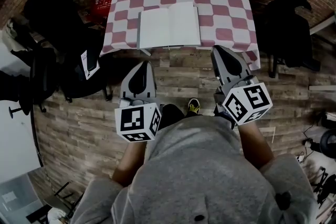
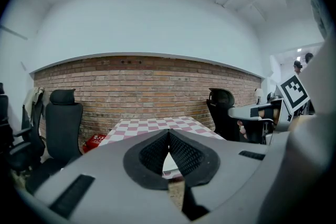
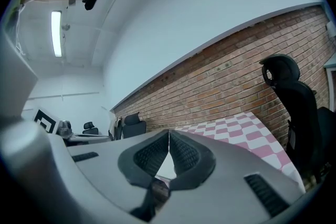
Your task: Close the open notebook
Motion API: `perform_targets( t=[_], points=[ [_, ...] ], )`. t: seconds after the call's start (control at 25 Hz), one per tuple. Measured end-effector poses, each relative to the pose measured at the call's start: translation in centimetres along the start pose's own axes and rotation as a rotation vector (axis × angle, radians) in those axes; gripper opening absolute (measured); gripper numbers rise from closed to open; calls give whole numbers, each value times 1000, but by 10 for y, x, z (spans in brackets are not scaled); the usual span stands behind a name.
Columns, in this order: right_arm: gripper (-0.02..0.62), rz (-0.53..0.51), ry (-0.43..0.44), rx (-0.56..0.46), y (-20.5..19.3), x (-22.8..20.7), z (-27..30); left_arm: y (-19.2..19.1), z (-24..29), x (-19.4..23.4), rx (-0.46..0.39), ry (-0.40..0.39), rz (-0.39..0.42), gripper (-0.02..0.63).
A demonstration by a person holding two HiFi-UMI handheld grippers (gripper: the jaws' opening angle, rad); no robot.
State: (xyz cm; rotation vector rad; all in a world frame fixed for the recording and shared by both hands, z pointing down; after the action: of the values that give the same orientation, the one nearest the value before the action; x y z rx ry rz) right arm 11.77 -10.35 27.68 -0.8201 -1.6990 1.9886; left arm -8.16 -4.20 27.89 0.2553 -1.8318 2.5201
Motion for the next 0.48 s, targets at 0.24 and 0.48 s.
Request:
perform_targets(
  t=[0.24,0.48],
  points=[
    [26,4,22,1,-3,3,5,1,-1,5,-7,28,0,9],
    [26,3,40,5,-6,9,12,2,1,15,-22,55,9,9]
  ],
)
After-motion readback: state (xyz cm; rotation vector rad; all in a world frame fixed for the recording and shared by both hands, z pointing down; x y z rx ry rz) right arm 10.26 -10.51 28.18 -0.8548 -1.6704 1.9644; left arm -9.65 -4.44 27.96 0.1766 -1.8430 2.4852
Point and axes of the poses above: the fingertips, and each gripper's own axes: z forward along the fingers, x to its left, y out of its top, the point moved 3 cm from there along -z, backward along the fingers, and after that the axes turned 9 degrees about -z, right-handed, at the moved point
